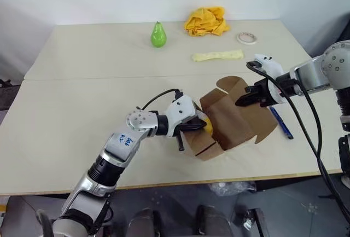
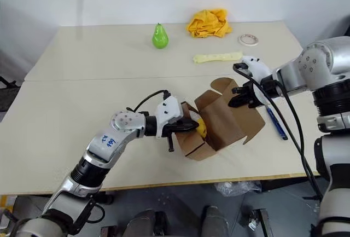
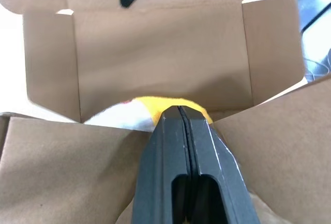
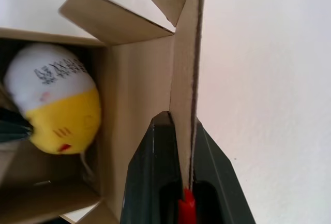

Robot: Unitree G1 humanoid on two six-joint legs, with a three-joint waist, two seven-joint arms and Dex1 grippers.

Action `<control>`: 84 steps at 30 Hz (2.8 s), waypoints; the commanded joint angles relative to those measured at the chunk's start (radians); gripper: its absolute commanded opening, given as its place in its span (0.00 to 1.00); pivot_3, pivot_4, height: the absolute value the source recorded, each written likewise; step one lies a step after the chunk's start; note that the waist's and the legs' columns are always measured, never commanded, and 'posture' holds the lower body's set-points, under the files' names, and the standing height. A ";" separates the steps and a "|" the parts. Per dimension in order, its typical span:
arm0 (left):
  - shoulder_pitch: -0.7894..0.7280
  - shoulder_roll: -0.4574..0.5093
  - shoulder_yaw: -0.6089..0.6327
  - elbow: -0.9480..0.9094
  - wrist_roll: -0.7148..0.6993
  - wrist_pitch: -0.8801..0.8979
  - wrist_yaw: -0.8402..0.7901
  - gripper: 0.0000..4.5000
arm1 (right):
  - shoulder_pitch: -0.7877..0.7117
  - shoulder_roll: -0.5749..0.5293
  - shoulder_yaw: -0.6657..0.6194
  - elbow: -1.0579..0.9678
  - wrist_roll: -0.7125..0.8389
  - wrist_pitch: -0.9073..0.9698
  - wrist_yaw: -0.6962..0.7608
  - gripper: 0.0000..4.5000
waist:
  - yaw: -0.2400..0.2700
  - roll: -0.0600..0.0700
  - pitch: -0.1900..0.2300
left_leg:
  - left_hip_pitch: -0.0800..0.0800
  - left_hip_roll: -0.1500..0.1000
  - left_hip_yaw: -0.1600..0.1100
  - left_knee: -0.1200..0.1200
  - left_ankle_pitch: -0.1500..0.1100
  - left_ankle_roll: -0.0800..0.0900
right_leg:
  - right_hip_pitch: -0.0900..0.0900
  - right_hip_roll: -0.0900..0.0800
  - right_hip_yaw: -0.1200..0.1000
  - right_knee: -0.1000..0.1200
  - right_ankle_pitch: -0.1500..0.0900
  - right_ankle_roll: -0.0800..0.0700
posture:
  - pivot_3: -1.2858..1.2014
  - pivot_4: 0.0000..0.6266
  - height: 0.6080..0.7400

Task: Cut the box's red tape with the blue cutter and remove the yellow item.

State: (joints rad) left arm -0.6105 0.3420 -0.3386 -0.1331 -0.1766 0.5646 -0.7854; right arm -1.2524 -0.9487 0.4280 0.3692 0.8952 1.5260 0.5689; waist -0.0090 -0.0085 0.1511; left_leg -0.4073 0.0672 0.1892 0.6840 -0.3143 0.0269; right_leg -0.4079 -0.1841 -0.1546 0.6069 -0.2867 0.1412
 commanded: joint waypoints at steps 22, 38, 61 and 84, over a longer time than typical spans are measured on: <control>0.110 0.163 0.112 -0.018 -0.034 -0.069 -0.050 0.04 | 0.324 0.081 -0.353 -0.221 -0.219 -0.062 0.107 0.15 | 0.005 0.002 0.001 | -0.001 0.000 0.001 0.000 0.000 0.000 | -0.002 -0.001 0.000 0.002 0.000 0.000 | 0.52 0.24 1.00; 0.364 0.488 0.593 -0.065 -0.365 0.149 -0.226 1.00 | 0.794 -0.100 -0.797 -0.280 -0.309 -1.180 0.752 1.00 | -0.019 -0.001 0.013 | 0.002 0.001 0.013 -0.004 -0.001 -0.002 | -0.003 0.000 -0.002 -0.001 0.000 0.001 | 0.52 0.24 1.00; -0.552 0.136 -0.261 0.311 -0.023 0.075 -0.449 1.00 | 1.407 0.023 -1.144 -0.921 -0.170 -1.149 0.674 1.00 | 0.035 -0.007 0.023 | 0.001 -0.001 0.011 -0.001 0.003 -0.002 | -0.002 0.004 0.001 -0.004 0.006 -0.002 | 0.52 0.24 1.00; -0.558 -0.085 -0.073 0.580 0.071 -0.163 -0.447 0.09 | 1.424 0.068 -1.090 -0.969 -0.155 -1.172 0.527 1.00 | 0.034 -0.006 0.025 | -0.001 -0.001 0.001 0.005 0.001 0.002 | -0.003 0.002 0.002 0.001 0.005 -0.003 | 0.52 0.24 1.00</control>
State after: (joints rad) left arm -1.1600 0.2687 -0.4902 0.4600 -0.0384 0.3919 -1.2274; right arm 0.1827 -0.8870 -0.6623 -0.6039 0.7285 0.3705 1.1079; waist 0.0255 -0.0146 0.1761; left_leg -0.4088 0.0663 0.1889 0.6902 -0.3133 0.0293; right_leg -0.4108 -0.1823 -0.1538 0.6079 -0.2812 0.1382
